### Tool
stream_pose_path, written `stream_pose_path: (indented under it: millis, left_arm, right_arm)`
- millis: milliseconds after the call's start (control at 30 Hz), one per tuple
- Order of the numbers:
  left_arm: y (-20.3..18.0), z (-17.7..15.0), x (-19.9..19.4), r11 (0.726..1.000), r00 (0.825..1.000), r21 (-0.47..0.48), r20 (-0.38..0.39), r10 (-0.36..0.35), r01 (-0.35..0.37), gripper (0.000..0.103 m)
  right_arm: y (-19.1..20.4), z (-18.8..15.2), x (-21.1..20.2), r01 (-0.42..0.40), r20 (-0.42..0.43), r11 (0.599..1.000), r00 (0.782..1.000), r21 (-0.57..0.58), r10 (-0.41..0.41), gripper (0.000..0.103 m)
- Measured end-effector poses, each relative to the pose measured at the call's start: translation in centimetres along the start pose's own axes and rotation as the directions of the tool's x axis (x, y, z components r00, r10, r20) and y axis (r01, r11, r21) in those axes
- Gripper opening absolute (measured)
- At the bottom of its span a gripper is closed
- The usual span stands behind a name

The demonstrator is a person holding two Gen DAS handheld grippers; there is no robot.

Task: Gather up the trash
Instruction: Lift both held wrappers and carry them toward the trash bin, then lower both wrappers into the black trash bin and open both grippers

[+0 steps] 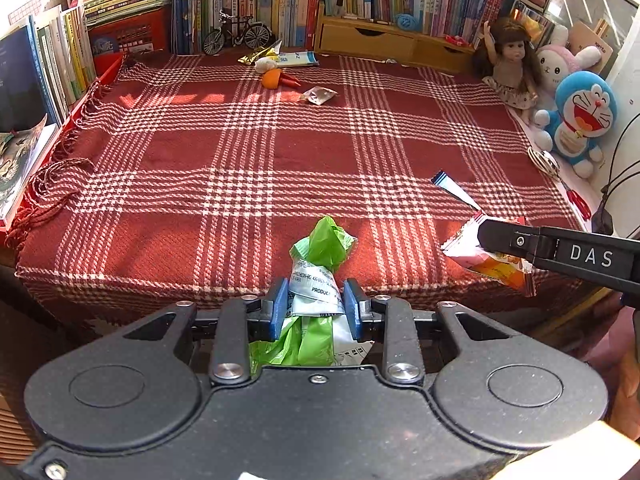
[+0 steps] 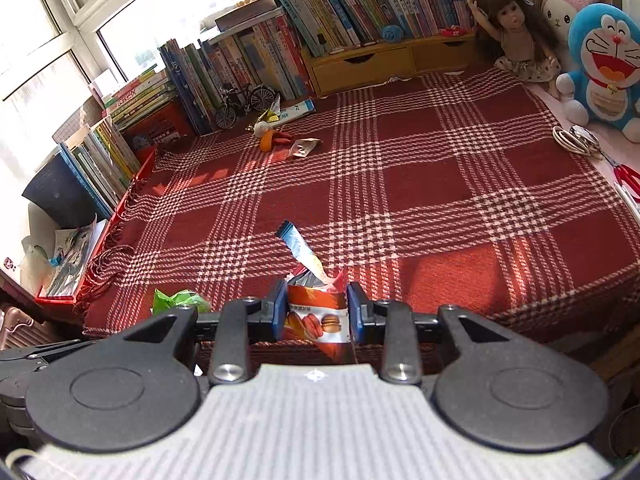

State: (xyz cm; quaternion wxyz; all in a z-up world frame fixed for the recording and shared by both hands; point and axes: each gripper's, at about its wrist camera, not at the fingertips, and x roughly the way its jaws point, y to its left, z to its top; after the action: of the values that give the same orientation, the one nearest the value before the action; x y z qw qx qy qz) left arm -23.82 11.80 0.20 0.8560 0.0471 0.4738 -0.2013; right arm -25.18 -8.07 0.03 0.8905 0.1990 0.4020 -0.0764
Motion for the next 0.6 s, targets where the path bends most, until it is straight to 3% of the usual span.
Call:
stream_pose_path:
  millis: [267,600]
  left_arm:
    - [3.4,-4.6,4.9,0.997,0.992,0.078,-0.126,-0.015,0.025,0.028]
    - [6.9,-12.5,13.9,0.994,0.938,0.098,-0.347,-0.011,0.048,0.029]
  right_arm:
    - [2.3,-7.2,3.2,0.098,-0.104,0.995,0.990,0.031,-0.094,0.037]
    - [3.7,-15.3,9.8,0.158,-0.233,0.987,0.961,0.031,-0.147,0.037]
